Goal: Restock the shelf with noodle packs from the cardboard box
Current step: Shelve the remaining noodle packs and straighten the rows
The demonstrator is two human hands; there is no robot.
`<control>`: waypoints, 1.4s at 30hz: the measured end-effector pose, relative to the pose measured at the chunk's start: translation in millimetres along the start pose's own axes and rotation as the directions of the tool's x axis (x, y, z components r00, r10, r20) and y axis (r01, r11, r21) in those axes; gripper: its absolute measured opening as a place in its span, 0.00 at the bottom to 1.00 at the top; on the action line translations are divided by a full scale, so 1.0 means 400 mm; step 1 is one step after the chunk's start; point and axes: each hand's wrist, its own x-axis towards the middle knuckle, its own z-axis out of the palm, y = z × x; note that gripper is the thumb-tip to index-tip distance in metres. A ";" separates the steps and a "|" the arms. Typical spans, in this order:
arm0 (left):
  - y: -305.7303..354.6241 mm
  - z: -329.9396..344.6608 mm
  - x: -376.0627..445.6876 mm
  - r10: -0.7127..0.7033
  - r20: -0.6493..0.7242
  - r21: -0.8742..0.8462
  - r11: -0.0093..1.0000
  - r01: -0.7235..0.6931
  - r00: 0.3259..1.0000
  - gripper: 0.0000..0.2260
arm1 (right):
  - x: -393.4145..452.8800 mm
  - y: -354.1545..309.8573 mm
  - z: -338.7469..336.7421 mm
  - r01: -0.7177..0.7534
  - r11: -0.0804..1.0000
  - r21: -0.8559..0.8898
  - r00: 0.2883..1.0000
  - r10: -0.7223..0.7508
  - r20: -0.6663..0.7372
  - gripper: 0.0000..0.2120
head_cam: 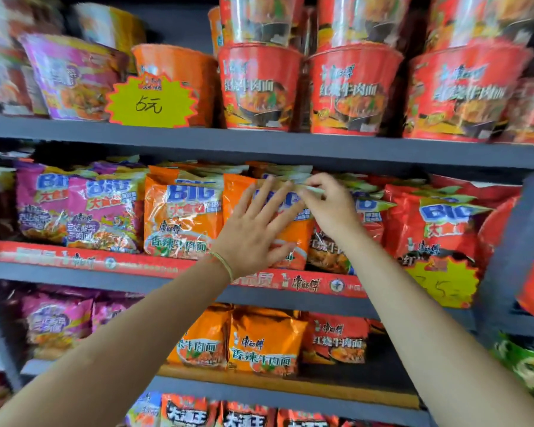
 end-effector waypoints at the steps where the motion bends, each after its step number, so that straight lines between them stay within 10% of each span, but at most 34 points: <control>1: -0.002 0.009 0.002 -0.019 0.050 0.001 1.000 0.019 0.999 0.33 | 0.001 0.004 -0.003 0.035 0.999 -0.012 0.999 -0.035 -0.008 0.04; 10: 0.002 0.035 0.018 -0.075 0.155 0.069 0.996 0.065 0.985 0.46 | -0.009 0.015 0.044 0.193 0.943 -0.272 0.962 -0.236 -0.135 0.09; 15: -0.007 0.041 0.022 -0.100 0.179 0.052 0.994 0.092 0.979 0.47 | -0.059 0.003 0.043 0.075 0.989 -0.128 0.976 -0.099 -0.192 0.17; 20: 0.003 0.029 0.011 -0.075 0.155 0.085 0.994 0.062 0.985 0.49 | -0.112 -0.003 0.013 -0.165 0.960 -0.226 0.975 0.193 0.111 0.22; 35: -0.005 0.036 0.002 -0.133 0.147 0.038 0.991 0.129 0.980 0.46 | -0.136 -0.036 0.095 -0.292 0.956 -0.041 0.940 0.295 0.170 0.26; 38: -0.012 0.041 -0.002 -0.120 0.129 0.039 0.993 0.116 0.984 0.47 | -0.144 -0.020 0.064 -0.166 0.982 -0.090 0.972 0.178 0.152 0.15; 42: 0.015 0.034 0.014 -0.135 0.110 0.056 0.990 0.130 0.985 0.46 | -0.109 0.037 -0.031 0.125 0.875 -0.467 0.949 -0.243 -0.202 0.10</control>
